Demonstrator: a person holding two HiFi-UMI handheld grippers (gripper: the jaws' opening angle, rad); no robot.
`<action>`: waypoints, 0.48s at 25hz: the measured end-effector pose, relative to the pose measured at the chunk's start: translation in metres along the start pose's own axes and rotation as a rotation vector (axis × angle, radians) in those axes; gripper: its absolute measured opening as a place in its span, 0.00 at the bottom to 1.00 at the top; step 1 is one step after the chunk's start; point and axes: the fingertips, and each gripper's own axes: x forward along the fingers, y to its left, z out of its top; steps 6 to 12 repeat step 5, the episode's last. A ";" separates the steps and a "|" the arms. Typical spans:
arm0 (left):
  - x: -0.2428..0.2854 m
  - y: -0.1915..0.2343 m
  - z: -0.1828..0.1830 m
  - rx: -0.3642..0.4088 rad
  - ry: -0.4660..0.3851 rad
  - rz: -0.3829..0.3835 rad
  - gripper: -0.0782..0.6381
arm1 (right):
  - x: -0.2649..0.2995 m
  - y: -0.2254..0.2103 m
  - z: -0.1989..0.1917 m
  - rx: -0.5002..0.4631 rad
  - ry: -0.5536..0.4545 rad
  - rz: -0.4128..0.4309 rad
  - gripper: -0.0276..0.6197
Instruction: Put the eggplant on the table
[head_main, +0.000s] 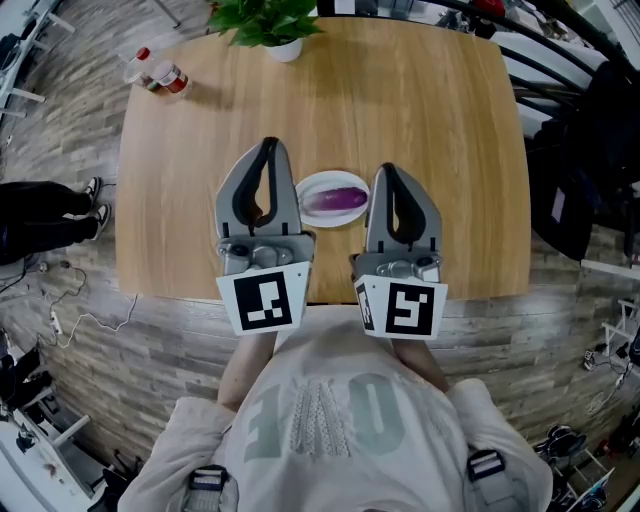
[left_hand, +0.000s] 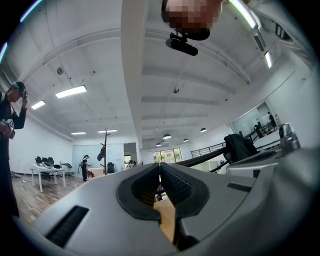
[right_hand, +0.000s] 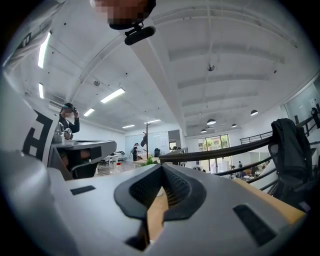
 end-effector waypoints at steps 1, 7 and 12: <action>0.000 -0.001 -0.001 0.006 0.005 0.009 0.13 | -0.001 -0.002 -0.001 -0.001 0.000 0.010 0.07; 0.000 -0.010 -0.004 -0.012 0.019 0.055 0.13 | -0.006 -0.010 -0.009 -0.021 0.015 0.054 0.07; 0.000 -0.010 -0.004 -0.012 0.019 0.055 0.13 | -0.006 -0.010 -0.009 -0.021 0.015 0.054 0.07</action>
